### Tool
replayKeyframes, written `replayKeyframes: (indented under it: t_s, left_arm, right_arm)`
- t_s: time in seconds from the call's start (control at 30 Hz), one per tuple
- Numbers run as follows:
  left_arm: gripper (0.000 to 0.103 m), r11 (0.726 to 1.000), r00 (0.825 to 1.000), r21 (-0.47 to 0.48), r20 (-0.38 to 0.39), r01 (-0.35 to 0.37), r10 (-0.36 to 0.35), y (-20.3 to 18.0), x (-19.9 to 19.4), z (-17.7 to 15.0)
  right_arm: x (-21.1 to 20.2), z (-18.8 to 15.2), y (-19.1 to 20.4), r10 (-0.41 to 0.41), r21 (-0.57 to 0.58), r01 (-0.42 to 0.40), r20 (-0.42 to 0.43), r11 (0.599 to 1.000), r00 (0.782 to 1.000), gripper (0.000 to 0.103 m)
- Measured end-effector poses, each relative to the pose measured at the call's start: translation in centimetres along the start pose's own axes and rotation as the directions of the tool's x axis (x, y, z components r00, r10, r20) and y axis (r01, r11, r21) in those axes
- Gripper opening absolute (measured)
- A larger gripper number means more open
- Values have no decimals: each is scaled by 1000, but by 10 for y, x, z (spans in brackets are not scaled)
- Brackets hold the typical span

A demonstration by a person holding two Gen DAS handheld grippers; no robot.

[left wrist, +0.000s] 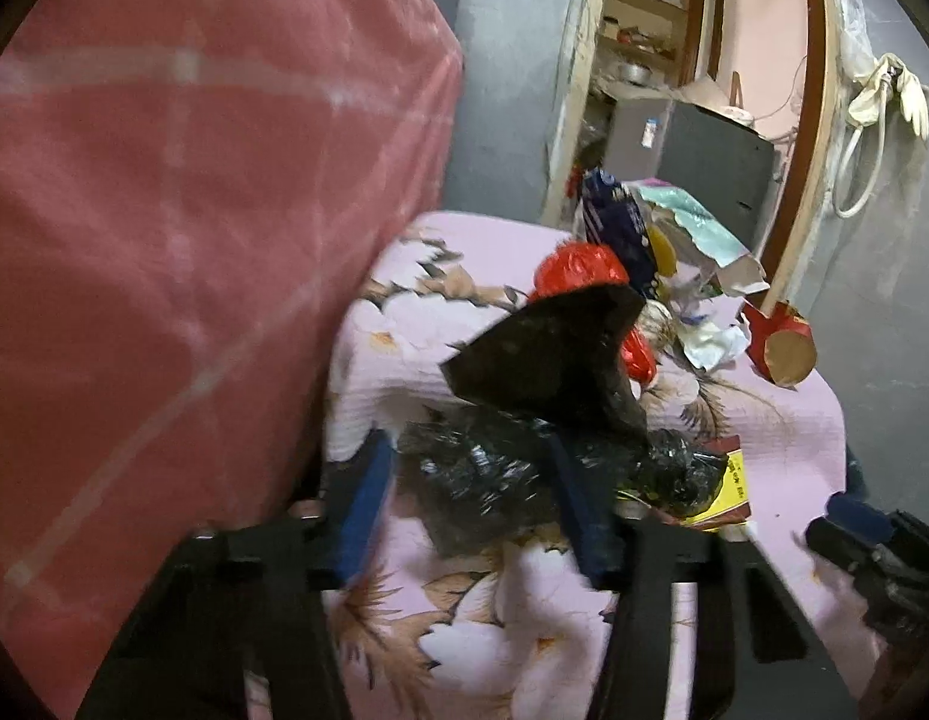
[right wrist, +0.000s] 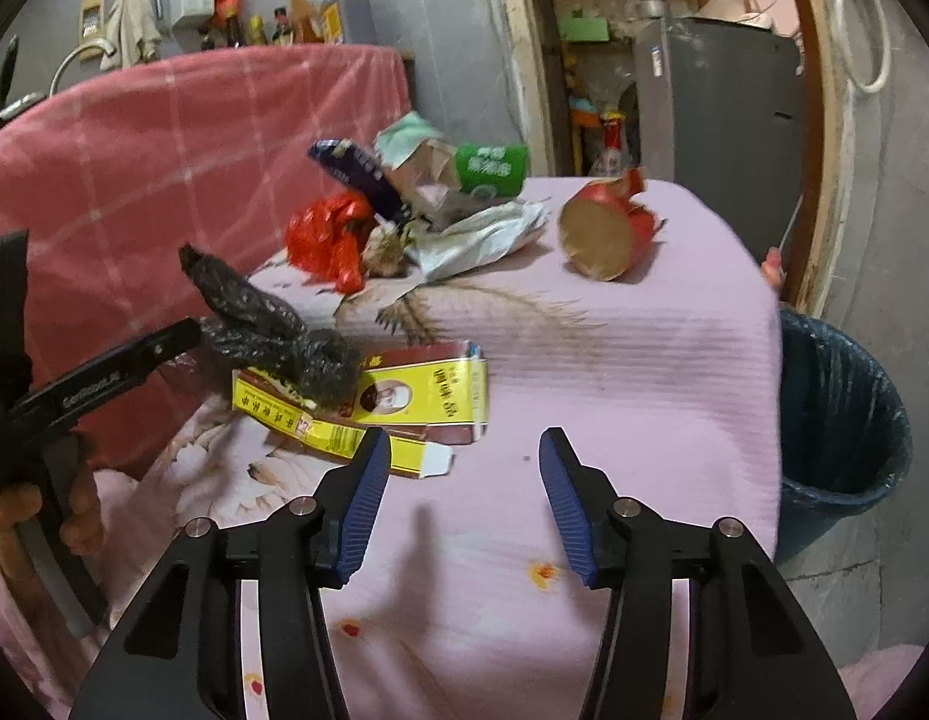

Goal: Collect trash
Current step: 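Grasp the black plastic bag with the left tool while the right tool approaches the yellow box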

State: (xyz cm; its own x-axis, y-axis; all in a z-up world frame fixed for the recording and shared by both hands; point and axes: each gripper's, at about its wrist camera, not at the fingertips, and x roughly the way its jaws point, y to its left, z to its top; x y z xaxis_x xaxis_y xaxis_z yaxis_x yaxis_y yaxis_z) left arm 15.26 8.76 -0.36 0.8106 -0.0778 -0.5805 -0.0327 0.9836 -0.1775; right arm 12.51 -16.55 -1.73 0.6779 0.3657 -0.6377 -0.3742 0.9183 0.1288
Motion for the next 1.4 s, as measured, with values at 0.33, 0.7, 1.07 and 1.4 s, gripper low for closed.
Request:
replayKeyframes:
  t_s: [0.33, 0.7, 1.07, 1.4]
  left_arm:
    - [0, 997, 1000, -82, -21, 9, -11, 13, -1, -4]
    - [0, 983, 990, -140, -85, -120, 109, 29, -25, -30]
    - [0, 992, 995, -93, -70, -81, 75, 18, -35, -47]
    - [0, 995, 996, -85, -76, -47, 41, 12, -32, -49]
  right_arm:
    - [16, -5, 15, 17, -64, -21, -68, 998, 998, 51]
    - [36, -3, 54, 33, -251, -72, -154, 965, 988, 56]
    - [59, 11, 76, -51, -414, -39, -205, 909, 978, 61]
    - [87, 24, 72, -51, -421, -35, -193, 906, 980, 60]
